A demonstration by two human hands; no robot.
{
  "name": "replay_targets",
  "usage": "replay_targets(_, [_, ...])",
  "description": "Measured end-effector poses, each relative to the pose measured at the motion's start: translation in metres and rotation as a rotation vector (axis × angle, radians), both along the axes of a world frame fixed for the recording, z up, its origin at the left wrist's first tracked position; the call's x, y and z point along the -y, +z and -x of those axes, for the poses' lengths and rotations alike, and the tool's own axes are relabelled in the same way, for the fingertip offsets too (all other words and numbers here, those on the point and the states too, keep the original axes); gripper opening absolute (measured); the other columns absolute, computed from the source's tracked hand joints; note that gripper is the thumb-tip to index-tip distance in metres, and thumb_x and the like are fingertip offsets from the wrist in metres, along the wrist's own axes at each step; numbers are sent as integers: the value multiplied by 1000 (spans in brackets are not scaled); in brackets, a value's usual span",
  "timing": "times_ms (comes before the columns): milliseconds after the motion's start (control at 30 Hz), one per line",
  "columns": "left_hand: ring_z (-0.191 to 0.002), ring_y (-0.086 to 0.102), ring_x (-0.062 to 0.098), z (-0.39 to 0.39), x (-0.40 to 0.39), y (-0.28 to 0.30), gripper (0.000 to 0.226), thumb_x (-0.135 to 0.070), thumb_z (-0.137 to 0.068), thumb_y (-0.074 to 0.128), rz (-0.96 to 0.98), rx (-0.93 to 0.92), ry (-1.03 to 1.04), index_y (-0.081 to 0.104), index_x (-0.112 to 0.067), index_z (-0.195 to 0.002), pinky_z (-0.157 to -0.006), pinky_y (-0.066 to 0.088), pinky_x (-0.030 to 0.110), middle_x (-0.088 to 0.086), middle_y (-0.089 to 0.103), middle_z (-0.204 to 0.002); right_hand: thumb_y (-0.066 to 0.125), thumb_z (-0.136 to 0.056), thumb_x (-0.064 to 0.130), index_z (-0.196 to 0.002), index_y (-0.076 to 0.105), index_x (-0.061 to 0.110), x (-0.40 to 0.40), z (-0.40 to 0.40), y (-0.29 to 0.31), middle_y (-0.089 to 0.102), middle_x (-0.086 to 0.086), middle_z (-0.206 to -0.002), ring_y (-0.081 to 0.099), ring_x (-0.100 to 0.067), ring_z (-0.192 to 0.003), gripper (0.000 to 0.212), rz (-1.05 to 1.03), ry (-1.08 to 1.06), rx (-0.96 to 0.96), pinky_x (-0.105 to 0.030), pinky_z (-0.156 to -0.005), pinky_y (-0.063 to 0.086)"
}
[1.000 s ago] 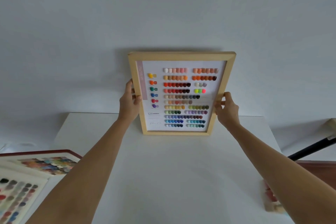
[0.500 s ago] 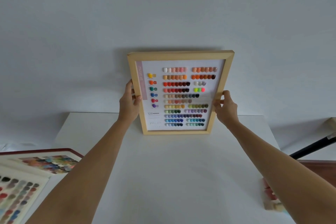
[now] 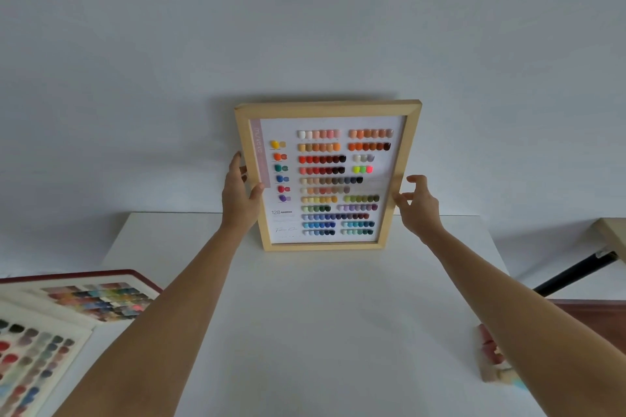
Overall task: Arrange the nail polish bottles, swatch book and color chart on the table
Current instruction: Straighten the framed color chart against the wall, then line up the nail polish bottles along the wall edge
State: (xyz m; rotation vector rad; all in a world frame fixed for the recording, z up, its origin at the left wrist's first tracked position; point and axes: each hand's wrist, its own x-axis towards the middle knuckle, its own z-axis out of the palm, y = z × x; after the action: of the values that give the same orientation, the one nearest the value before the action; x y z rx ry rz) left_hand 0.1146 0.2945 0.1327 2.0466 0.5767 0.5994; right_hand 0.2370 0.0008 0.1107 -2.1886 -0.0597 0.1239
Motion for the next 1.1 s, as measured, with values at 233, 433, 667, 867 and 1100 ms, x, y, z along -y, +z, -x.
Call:
replay_targets(233, [-135, 38, 27, 31, 30, 0, 65, -13, -88, 63, -192, 109, 117, 27, -13, -143, -97, 40, 29, 15, 36, -144, 55, -93, 26, -126, 38, 16, 32, 23, 13, 61, -18, -117, 51, -29, -112, 38, 3, 49, 12, -35, -77, 43])
replay_targets(433, [-126, 44, 19, 63, 77, -5, 52, -13, -89, 61, -294, 254, -4, 39, -8, -135, -97, 38, 13, 14, 46, -134, 57, -91, 24, -115, 49, 16, 83, 47, 23, 65, -6, -97, 55, -21, -88, 27, 30, 72, 30, -26, -58, 40])
replay_targets(667, [-122, 50, 21, 82, 149, -29, 43, -13, -90, 60, -215, 193, -231, 46, -9, -131, -95, 43, 24, 12, 53, -130, 62, -86, 17, -96, 60, 17, 157, 87, 22, 66, -2, -84, 56, -20, -70, 10, 68, 23, -51, -27, -59, 44])
replay_targets(867, [-117, 55, 19, 86, 204, -56, 39, -15, -90, 59, -168, 112, -472, 51, -8, -127, -97, 48, 36, 9, 58, -126, 60, -87, 15, -96, 61, 14, 219, 128, 23, 67, -4, -89, 63, -23, -74, 10, 209, -79, -47, -32, -61, 51])
replay_targets(1100, [-114, 57, 17, 89, 266, -76, 35, -16, -90, 60, -115, 23, -674, 53, -10, -124, -94, 46, 30, 6, 61, -123, 58, -88, 11, -95, 62, 14, 279, 158, 5, 68, -6, -91, 63, -16, -76, 9, 243, -185, -39, -25, -63, 49])
